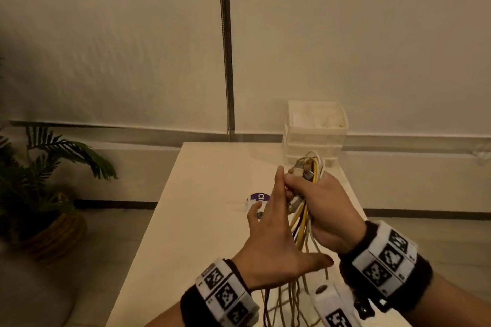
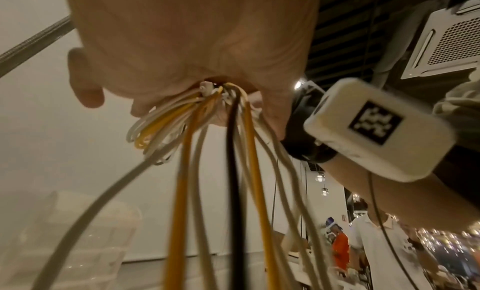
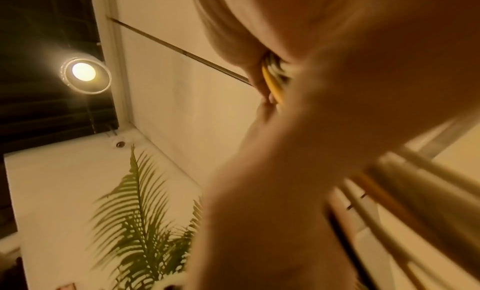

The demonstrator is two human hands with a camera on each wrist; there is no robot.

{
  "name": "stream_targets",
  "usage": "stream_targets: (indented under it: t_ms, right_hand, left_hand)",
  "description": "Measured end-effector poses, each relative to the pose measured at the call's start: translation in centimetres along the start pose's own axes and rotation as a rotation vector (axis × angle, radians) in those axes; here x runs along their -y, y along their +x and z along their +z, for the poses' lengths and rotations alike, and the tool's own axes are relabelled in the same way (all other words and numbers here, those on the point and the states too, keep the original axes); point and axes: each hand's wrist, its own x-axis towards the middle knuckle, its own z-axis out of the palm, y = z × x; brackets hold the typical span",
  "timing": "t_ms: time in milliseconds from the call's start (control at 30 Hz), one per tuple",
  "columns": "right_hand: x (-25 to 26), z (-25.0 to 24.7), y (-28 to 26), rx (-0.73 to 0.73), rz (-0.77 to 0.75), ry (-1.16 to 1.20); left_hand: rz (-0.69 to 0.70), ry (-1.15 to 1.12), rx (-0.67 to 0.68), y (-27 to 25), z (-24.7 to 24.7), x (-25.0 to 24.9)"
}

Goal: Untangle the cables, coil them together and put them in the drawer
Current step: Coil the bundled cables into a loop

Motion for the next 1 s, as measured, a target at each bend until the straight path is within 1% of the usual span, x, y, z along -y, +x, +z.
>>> stream_targets:
  t_ms: [100,133,200,267,300,400,467,567,667,733,767,800,833,867,900,933,967,1000]
  right_hand:
    - [0.2,0.4,0.0,-0.083,0.037,0.083]
    - [0.3,0.5,0.0,-0.109,0.045,0.095]
    - [0.3,0.6,-0.3,-0.136,0.078,0.155]
    - [0.6,0.5,-0.5,-0.154,0.128,0.265]
    - [0.6,0.3,-0.5,-0.164,0.156,0.319]
    - [0.4,-0.2,-0.6,-0.179,0.234,0.469]
    - [0.2,-0.3,-0.8,-0.173,0.239,0.561]
    - [0.1,-0.4,-1.6,-0.123,0.206,0.621]
    - [0.1,-1.5,-2.5,0.0,0.17,0.635]
    - [0.0,-2.7,-3.1,0.109,0.185,0.638]
    - [-0.1,-3.4,-3.5,0.154,0.214,0.616]
    - [0.0,-3.9,-4.0,0.186,0.256,0.555]
    - [0.2,-4.2,-4.5,0.203,0.287,0.409]
    - [0.6,-4.5,-5.1,0.211,0.277,0.159]
    - [1.0,-4.7,-5.6,0.217,0.208,-0.157]
    - [1.5,-4.8,-6.0,0.19,0.075,-0.489]
    - [2.3,-4.9,-6.0,0.105,-0.121,-0.785]
    - [3.2,-4.6,-5.8,0.031,-0.382,-1.012]
  left_hand:
    - [-0.008,0.016,0.009,1.0,-0.3,-0.5]
    - [-0.033,0.002,0.002,1.3,-0.2,-0.4]
    - [-0.084,-0.068,-0.085,1.8,0.1,-0.1]
    - [-0.085,-0.078,-0.175,1.8,0.2,0.1]
    - [-0.072,-0.032,-0.19,1.7,0.1,-0.2]
    - [0.008,0.083,-0.178,1.4,-0.2,-0.8]
    - [0.022,0.106,-0.2,1.5,-0.7,-1.0]
    - [0.006,0.108,-0.217,2.3,-1.5,-0.5]
    - [0.036,0.116,-0.154,2.3,-1.8,-0.3]
    - [0.013,0.083,-0.186,2.3,-2.1,0.1]
    - [-0.018,0.047,-0.232,2.5,-2.4,0.4]
    - [-0.056,0.015,-0.271,2.8,-2.8,0.8]
    - [-0.081,-0.003,-0.276,3.1,-3.4,1.1]
    - [-0.096,-0.004,-0.249,3.4,-4.0,1.2]
    - [-0.106,0.014,-0.203,3.5,-4.6,1.2]
    - [-0.107,0.041,-0.151,3.7,-5.3,1.0]
    - [-0.102,0.079,-0.098,4.0,-6.0,0.7]
    - [-0.089,0.132,-0.045,4.2,-6.6,0.3]
